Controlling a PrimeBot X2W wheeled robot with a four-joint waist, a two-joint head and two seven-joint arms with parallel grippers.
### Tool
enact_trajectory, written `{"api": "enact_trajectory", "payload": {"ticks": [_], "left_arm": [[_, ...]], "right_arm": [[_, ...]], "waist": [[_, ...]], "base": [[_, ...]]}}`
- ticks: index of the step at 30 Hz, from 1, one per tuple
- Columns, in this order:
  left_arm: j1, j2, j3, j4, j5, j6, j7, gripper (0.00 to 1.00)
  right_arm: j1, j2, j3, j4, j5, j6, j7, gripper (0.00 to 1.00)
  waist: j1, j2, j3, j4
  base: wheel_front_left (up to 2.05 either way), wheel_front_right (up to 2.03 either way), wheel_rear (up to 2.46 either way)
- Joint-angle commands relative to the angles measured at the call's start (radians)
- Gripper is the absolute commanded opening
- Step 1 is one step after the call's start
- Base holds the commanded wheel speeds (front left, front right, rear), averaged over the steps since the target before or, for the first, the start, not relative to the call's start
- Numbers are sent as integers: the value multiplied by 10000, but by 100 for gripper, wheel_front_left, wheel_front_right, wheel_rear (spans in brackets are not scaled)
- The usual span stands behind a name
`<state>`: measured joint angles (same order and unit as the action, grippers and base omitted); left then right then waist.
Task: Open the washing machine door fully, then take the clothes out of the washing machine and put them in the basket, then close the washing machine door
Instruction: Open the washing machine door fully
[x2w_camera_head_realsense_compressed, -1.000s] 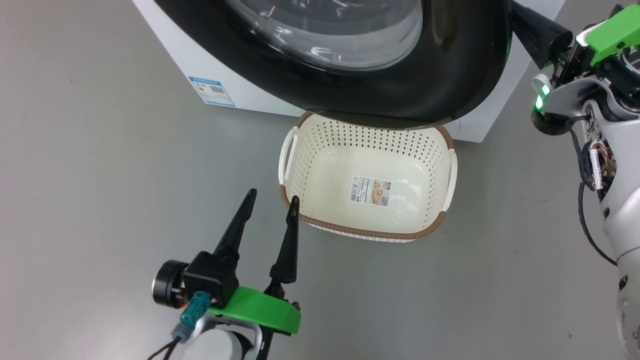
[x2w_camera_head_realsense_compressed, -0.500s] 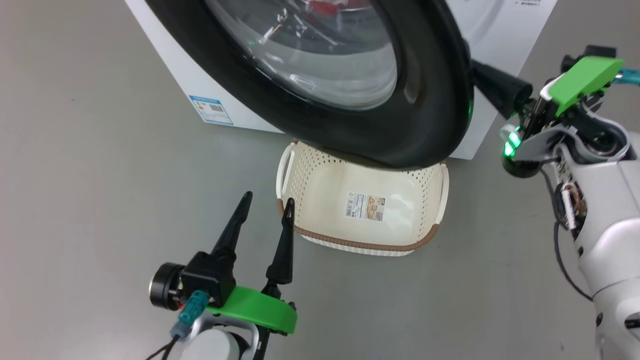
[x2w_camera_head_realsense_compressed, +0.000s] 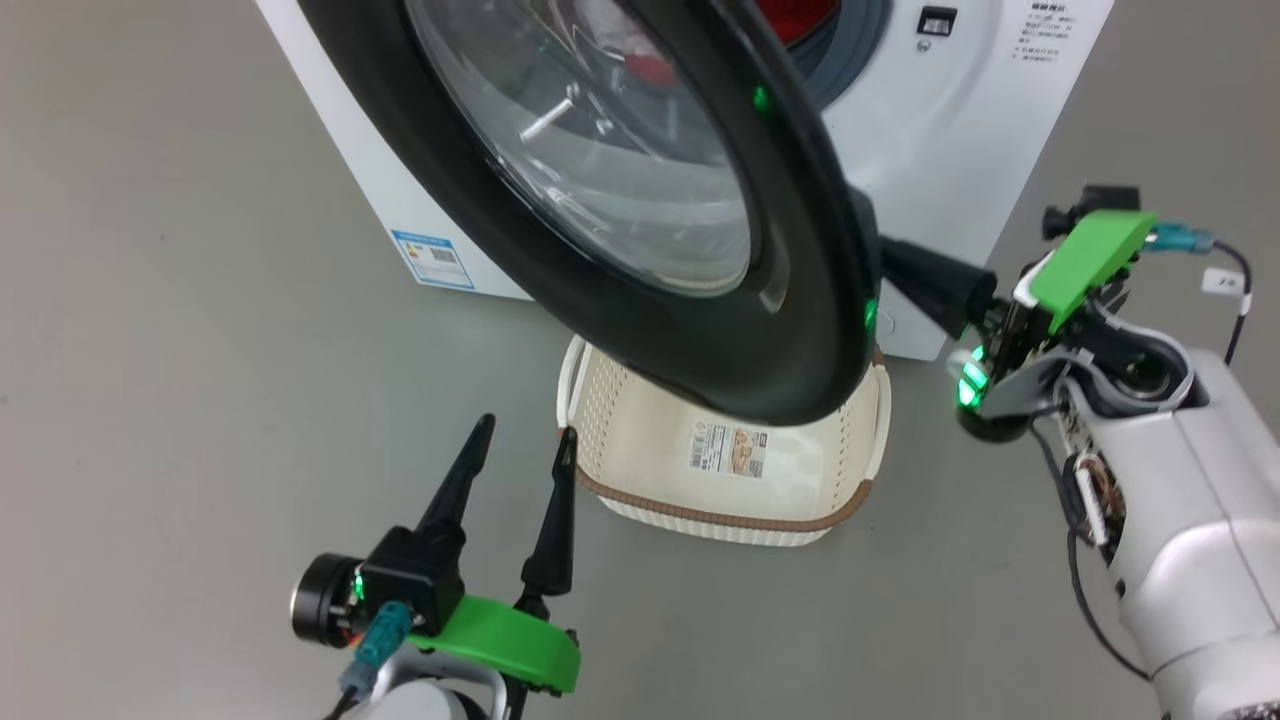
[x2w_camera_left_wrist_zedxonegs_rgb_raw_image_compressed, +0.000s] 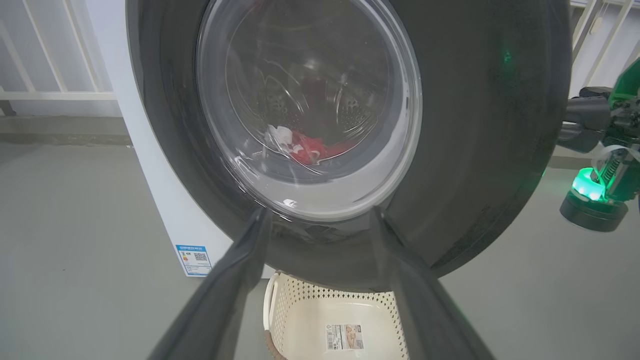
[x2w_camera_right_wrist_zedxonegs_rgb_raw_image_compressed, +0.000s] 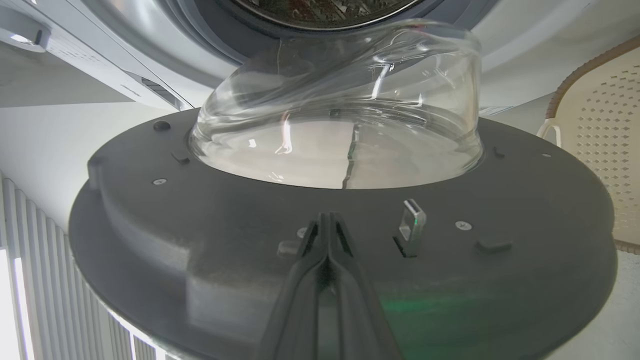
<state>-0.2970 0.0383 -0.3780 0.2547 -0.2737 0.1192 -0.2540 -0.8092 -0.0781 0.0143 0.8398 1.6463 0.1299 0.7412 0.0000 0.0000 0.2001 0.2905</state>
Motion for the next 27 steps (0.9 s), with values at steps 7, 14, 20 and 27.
{"api": "enact_trajectory", "payload": {"ticks": [7, 14, 20, 27], "left_arm": [[233, 120, 457, -4, 99, -161, -78, 100], [322, 120, 526, 95, 152, -223, -78, 100], [373, 120, 573, 138, 164, -255, -78, 100], [431, 120, 640, 161, 188, -276, -78, 100]], "right_arm": [[893, 275, 994, -744, 907, 8, 255, 0], [1330, 277, 1859, -1109, 1449, 8, 37, 0], [1554, 278, 2392, -1309, 1784, 8, -233, 0], [1757, 278, 2600, -1547, 2040, 8, -428, 0]], "waist": [[0, 0, -439, 144], [0, 0, -616, 212], [0, 0, -696, 233], [0, 0, -770, 156]], "base": [[0, 0, 0], [0, 0, 0], [0, 0, 0], [0, 0, 0]]}}
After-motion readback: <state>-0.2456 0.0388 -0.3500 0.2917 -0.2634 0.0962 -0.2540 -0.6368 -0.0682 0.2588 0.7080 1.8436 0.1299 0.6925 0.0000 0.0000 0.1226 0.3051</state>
